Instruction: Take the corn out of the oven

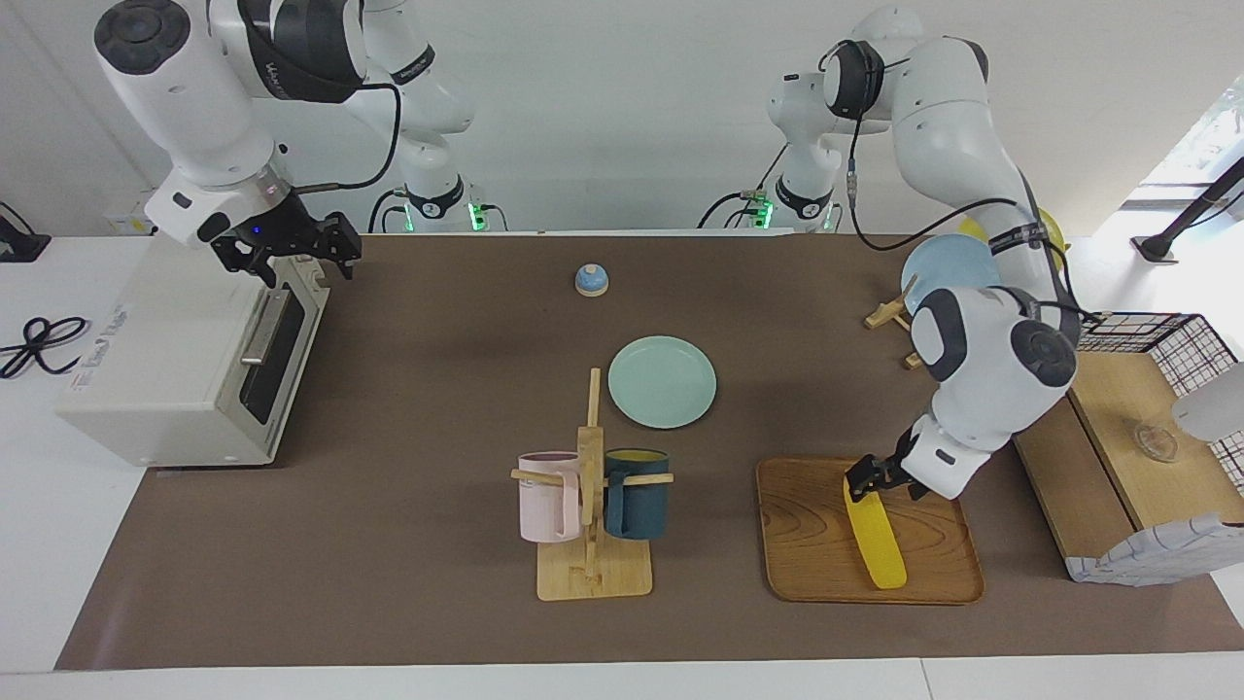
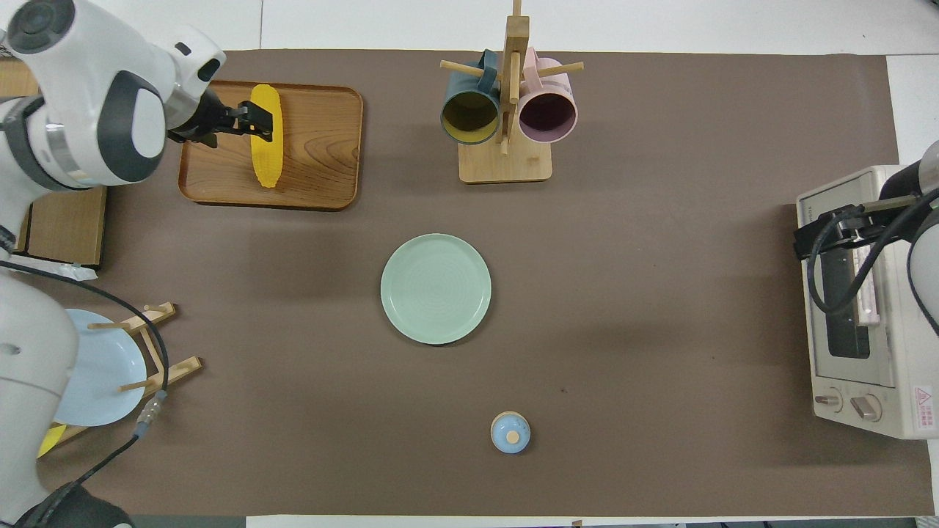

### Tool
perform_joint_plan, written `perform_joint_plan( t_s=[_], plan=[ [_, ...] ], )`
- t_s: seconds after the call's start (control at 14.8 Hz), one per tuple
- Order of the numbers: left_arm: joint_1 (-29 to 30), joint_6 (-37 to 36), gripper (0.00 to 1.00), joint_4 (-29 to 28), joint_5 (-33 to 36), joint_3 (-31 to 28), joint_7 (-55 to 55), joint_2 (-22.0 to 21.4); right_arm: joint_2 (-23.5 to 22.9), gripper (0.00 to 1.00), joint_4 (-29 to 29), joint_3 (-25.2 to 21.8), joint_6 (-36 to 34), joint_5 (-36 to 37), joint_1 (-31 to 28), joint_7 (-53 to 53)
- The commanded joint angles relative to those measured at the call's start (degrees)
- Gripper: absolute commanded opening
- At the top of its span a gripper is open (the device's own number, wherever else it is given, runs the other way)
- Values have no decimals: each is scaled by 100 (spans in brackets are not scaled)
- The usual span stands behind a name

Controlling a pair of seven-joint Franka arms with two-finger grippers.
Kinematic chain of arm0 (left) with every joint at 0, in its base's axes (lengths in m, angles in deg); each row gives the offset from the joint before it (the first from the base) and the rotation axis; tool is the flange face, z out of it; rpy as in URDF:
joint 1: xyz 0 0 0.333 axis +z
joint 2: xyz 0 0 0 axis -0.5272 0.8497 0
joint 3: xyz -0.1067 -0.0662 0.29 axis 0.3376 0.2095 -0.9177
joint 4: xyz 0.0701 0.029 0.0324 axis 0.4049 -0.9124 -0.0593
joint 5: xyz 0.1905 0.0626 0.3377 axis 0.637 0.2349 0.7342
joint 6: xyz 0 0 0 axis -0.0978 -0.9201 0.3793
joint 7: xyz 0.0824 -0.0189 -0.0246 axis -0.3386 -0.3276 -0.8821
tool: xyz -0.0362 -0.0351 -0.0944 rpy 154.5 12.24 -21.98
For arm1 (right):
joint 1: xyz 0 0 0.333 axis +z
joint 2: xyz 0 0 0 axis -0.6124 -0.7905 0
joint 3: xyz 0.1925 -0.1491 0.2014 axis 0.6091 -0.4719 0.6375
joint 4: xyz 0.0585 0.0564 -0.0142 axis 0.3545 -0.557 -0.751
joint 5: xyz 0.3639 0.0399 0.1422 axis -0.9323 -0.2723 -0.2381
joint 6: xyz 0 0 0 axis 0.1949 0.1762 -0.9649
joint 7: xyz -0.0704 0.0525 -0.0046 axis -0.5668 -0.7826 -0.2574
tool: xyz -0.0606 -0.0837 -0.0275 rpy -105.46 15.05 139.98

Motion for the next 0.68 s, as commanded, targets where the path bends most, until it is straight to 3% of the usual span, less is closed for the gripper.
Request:
perform_joint_plan(
  t_s=[0.0,0.2,0.41,0.61],
  plan=[
    [38,-908,100,-405,124,-294,16,-1036,-178,100,361,-826,-189,-167,870,328],
    [-14,-1700,100,-422,695,-313,16,-1722,-213,100,379,-1329,-145,-211,1391,407],
    [38,-2570,100,-466,705,-321,7,-2364,-161,100,370,-1330,-110,-202,1418,512],
    [38,-2916,100,-1130,714,-321,-45,-3144,-178,100,353,-1330,-92,-211,1427,521]
  ],
)
